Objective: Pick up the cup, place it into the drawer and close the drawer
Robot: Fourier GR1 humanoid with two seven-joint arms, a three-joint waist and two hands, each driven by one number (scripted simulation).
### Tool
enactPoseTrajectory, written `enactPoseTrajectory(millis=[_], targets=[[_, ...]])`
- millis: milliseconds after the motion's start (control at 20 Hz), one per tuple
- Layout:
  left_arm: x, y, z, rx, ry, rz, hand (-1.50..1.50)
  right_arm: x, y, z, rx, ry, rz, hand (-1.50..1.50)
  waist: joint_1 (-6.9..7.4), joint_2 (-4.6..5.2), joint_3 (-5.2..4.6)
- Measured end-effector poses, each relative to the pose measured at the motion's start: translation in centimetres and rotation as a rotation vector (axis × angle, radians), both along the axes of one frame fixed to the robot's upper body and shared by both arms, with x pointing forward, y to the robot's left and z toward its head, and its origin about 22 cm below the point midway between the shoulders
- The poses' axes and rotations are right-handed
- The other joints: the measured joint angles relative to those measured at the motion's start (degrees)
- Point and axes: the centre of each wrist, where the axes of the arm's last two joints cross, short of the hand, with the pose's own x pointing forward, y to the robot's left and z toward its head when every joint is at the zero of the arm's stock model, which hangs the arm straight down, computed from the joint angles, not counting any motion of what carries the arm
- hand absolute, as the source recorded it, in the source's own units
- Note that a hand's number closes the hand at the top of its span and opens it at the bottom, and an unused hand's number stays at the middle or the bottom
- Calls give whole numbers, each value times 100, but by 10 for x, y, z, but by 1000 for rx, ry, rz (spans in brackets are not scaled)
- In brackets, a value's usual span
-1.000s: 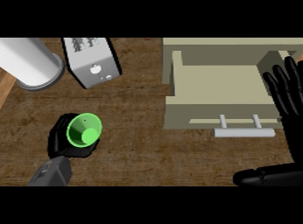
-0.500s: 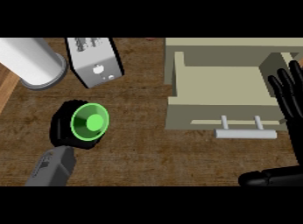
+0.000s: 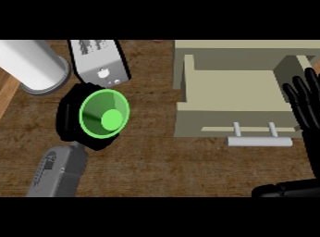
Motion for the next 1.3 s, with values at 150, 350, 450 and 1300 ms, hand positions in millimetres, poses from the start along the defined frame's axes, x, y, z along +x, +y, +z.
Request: enactPoseTrajectory(millis=[150, 350, 450, 1300], targets=[[7, -17, 28, -2, -4, -8, 150, 0, -4, 5, -2, -6, -4, -150, -28, 9, -2], [22, -36, 66, 18, -20, -18, 150, 9, -3, 1, -7, -9, -3, -150, -46, 21, -3], [24, -48, 82, 28, -31, -14, 150, 11, -5, 0, -9, -7, -1, -150, -53, 22, -5], [75, -133, 174, 156, -7, -21, 150, 13, -7, -6, -15, -7, -1, -150, -131, 41, -4]])
